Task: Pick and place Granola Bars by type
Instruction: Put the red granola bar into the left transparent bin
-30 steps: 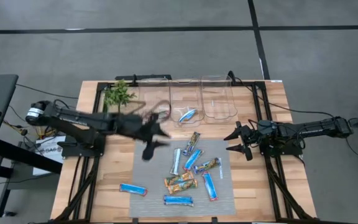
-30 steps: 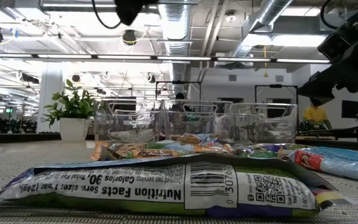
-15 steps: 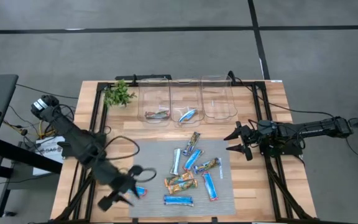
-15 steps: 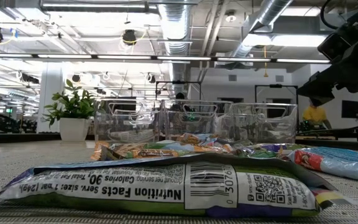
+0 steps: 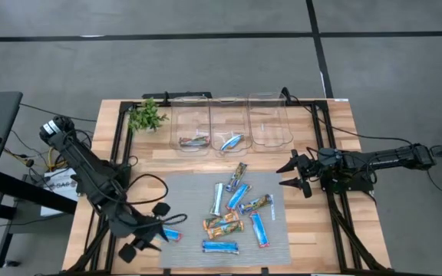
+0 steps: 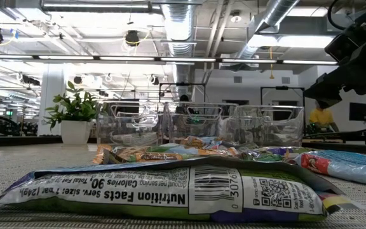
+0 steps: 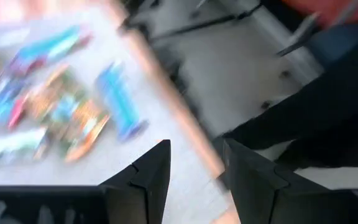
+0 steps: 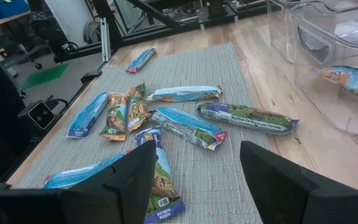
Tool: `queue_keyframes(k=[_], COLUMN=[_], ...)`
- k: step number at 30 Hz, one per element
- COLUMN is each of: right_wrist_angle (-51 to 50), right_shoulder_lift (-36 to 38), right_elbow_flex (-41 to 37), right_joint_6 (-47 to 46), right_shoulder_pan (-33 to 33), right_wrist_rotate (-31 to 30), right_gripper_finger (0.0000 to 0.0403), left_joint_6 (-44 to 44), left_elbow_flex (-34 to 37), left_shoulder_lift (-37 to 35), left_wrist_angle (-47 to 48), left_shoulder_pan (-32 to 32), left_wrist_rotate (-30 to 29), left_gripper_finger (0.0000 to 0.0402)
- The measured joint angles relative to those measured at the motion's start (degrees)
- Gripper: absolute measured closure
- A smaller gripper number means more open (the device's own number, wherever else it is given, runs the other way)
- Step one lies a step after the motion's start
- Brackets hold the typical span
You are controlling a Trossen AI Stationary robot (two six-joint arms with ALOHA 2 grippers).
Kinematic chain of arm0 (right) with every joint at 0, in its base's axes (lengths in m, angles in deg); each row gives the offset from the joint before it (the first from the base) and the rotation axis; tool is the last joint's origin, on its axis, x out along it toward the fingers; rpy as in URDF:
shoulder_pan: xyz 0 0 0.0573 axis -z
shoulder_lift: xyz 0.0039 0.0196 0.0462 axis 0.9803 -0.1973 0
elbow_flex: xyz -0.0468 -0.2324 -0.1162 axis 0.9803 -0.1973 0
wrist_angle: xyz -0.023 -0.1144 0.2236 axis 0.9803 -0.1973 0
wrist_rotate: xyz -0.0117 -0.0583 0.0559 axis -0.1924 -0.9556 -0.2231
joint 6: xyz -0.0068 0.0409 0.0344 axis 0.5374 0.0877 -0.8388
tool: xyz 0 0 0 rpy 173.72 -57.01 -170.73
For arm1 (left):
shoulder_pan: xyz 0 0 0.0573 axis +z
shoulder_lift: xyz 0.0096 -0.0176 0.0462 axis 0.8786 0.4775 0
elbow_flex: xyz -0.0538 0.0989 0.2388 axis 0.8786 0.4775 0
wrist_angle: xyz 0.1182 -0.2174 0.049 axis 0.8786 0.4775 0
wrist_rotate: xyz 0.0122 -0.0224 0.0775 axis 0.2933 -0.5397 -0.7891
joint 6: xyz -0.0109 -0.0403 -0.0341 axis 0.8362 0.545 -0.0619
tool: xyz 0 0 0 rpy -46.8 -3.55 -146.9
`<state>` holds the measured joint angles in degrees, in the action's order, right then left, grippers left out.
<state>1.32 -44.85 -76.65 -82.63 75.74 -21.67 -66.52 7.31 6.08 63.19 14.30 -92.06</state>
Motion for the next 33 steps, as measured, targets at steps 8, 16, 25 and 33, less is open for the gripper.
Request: queue_keyframes(k=[8,16,25,33], right_wrist_angle=[0.0,0.0,0.0,0.0], right_shoulder_lift=[0.0,0.0,0.0,0.0], right_elbow_flex=[0.0,0.0,0.0,0.0], right_joint_6=[0.0,0.0,0.0,0.0], right_shoulder_pan=[0.0,0.0,0.0,0.0], right_wrist_rotate=[0.0,0.0,0.0,0.0], right_gripper_finger=[0.0177,0.0177,0.0177,0.0177], left_joint_6=[15.4,19.1,21.2,20.3], left_elbow_flex=[0.0,0.0,0.0,0.0], left_shoulder_lift=[6.4,15.7,23.0,23.1], left_wrist_angle=[17.3,18.8,18.3,17.2], left_shoulder_pan=[0.4,0.4,0.4,0.4], left_wrist_rotate=[-4.0,1.3,1.5,4.2], left_gripper_finger=[0.0261,0.0261,0.0261,0.0228])
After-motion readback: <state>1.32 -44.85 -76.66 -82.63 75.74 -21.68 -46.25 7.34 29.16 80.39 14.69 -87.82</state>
